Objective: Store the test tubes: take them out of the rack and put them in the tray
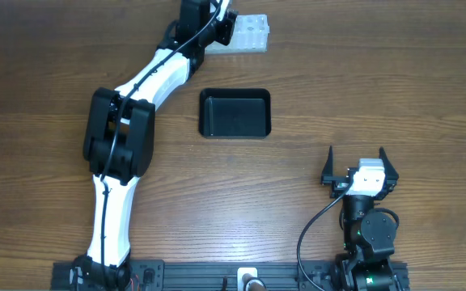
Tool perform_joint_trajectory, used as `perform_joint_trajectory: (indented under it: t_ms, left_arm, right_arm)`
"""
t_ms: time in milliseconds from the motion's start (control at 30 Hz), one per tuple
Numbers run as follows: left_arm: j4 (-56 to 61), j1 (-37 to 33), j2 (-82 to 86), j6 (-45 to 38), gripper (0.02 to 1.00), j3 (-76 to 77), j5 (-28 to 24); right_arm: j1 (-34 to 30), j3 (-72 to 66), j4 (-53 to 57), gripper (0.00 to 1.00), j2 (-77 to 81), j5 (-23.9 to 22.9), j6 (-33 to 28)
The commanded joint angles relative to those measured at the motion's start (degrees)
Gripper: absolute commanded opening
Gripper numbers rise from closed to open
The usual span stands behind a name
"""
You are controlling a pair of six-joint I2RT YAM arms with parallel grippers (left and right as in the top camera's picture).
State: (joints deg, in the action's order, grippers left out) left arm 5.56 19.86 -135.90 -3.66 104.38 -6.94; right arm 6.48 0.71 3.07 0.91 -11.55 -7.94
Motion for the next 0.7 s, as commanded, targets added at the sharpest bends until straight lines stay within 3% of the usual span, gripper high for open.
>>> perform_joint_trajectory:
  t_ms: [33,300,700]
  left_arm:
    - [0.5,0.2,-1.7,-0.4,0.413,1.0,-1.0]
    - [1.6,0.2,-1.7,-0.4,0.29,1.0,-1.2]
    - [2.6,0.2,-1.6,0.1,0.207,1.1,-2.7]
  right_arm:
    - [0.3,-0.4,0.1,0.991,-0.6,-0.3,-0.3]
    - [0.3,-0.4,0.1,0.991,-0.6,-0.3,-0.3]
    - [0.3,-0.4,0.1,0.991,-0.6,-0.3,-0.3]
